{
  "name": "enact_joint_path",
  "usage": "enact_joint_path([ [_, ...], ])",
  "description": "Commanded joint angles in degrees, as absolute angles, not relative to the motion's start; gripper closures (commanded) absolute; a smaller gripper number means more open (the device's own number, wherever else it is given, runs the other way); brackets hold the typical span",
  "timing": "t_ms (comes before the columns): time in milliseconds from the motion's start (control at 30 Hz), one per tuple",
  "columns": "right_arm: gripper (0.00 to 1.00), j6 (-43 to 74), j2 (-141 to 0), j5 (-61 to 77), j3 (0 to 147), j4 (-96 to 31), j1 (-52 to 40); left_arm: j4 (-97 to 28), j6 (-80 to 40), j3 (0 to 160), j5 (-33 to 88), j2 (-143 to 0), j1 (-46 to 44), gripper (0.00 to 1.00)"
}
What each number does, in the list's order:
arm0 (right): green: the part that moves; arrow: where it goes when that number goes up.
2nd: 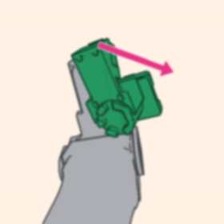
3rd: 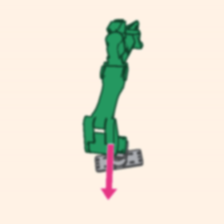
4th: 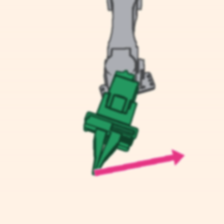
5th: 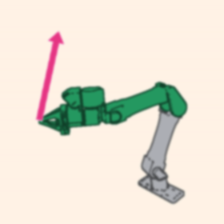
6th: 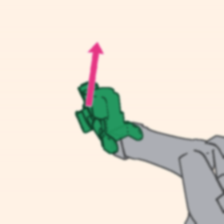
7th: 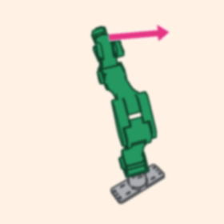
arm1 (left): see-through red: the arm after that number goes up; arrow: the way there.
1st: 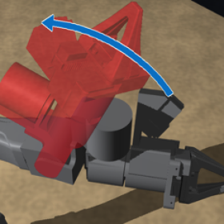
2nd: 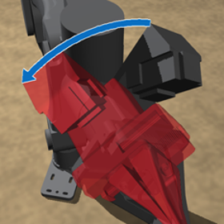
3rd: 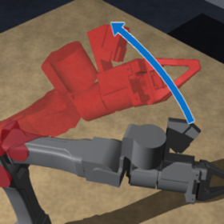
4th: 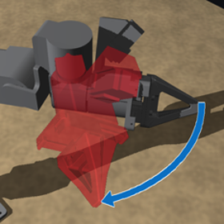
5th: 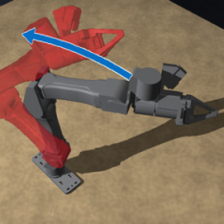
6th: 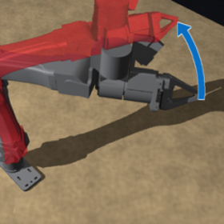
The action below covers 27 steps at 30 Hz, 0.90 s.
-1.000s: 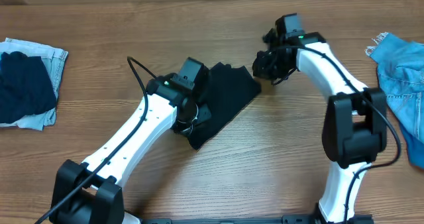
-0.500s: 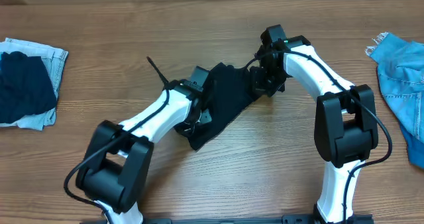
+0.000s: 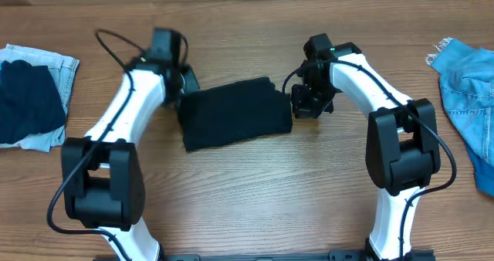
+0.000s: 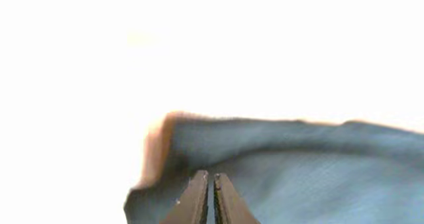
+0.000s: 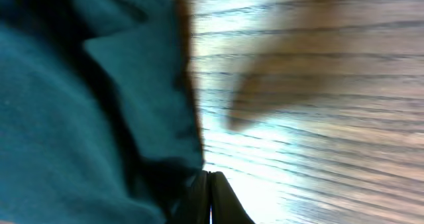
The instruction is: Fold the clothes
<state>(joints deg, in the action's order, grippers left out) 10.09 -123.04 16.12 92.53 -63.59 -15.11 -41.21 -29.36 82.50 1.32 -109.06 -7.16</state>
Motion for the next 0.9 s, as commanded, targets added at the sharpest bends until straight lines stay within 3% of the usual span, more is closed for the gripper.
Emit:
enact_joint_path([
  [0,0.96,7.7,-118.2,17.7,92.4,-59.9,-15.8,-46.9,-24.4,93.4,4.6,-109.0,-6.0,0.91],
  [133,0.96,7.4,-117.5,17.7,92.3,-53.4,-15.8,-61.0,-24.7,100.0,6.4,-109.0,-7.4,0.92],
  [333,0.96,7.4,-120.7,18.1,92.3,-44.6,-15.8,-75.2,-26.4,97.3,7.1,-109.0,-14.0,0.93],
  [533,0.94,7.4,-124.2,20.7,92.2,-39.3,-15.8,-69.4,-27.5,84.1,6.2,-109.0,-21.5,0.94],
  [867,0.95,7.4,-130.0,24.1,92.2,-38.1,-15.8,-57.0,-27.7,67.6,1.4,-109.0,-21.8,0.89],
])
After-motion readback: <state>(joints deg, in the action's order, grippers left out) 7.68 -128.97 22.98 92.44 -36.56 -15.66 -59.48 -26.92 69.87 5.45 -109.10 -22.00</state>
